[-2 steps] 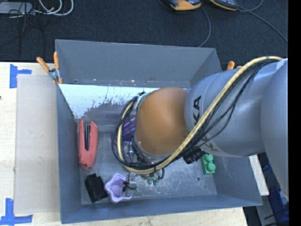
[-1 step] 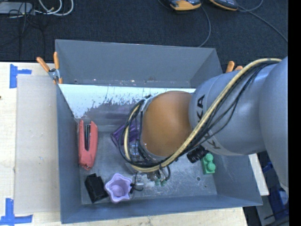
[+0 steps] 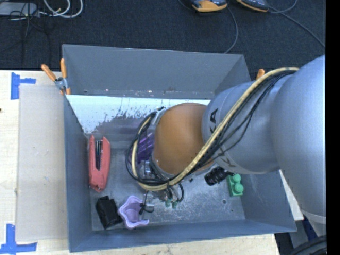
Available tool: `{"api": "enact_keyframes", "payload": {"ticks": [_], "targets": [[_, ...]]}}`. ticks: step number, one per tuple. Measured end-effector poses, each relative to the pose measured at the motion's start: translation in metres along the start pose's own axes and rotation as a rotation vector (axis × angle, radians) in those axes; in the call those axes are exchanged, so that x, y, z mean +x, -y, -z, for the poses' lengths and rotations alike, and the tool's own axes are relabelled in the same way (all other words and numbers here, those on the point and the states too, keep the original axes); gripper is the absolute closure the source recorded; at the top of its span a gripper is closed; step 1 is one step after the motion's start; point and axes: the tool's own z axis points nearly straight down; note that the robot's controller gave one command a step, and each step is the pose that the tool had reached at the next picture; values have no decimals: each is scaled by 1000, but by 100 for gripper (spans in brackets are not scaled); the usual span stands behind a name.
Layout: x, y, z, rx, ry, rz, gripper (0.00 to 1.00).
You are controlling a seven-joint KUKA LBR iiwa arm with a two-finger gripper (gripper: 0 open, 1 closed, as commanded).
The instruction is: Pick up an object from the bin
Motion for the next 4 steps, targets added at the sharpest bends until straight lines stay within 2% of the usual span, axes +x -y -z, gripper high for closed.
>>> {"api": "enact_keyframes", "payload": {"ticks": [1,2,4], "targets": [[-7,-10,-63,0,-1,132,0],[4,-3,-61,-3,-2,-147,100],[5,-2,-58,-2,-3,-148,100]]}}
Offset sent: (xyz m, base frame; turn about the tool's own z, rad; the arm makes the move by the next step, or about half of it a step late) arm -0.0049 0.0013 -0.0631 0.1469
